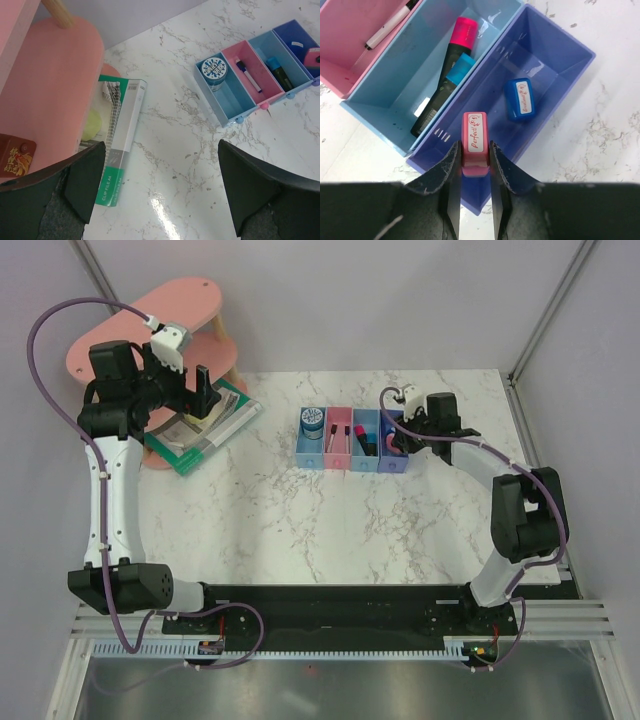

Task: Sort the stationery into containers
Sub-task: Place the stationery in the storage box.

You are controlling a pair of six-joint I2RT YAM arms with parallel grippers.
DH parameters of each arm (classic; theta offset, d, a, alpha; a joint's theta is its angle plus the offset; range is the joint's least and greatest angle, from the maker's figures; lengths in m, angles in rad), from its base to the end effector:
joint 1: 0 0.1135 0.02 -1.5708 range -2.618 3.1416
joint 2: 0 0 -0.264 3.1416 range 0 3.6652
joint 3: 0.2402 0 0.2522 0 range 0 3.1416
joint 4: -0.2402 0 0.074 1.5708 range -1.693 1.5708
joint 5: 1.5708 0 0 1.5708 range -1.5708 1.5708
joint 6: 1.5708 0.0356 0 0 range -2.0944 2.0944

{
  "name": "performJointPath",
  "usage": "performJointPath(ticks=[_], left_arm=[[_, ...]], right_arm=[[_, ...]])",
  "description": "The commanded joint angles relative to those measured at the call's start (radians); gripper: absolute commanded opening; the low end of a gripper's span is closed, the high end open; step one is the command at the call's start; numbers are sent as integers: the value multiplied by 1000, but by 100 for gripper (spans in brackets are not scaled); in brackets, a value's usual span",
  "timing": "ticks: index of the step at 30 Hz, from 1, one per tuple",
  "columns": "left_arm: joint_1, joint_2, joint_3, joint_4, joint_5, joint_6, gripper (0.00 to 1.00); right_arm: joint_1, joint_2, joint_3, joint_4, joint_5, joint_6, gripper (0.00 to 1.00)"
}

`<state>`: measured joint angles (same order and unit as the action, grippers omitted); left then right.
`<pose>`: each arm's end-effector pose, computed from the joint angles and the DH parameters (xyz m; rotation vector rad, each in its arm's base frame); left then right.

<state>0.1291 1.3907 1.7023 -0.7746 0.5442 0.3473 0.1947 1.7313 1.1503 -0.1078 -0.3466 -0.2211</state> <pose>0.2810 0.0179 0.4588 0.5446 1.8941 -0.2432 0.3733 0.0859 0.2215 -0.6406 2.1441 0.3765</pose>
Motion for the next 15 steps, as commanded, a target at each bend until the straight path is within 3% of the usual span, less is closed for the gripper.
performJointPath(ticks=[1,15], left_arm=[[6,-18,5,54,26,-62,100],[6,-30,0,80,53,-97,100]], right_arm=[[-11,-4,-24,129,-20,14,6],[-9,108,-32,266,-8,34,6]])
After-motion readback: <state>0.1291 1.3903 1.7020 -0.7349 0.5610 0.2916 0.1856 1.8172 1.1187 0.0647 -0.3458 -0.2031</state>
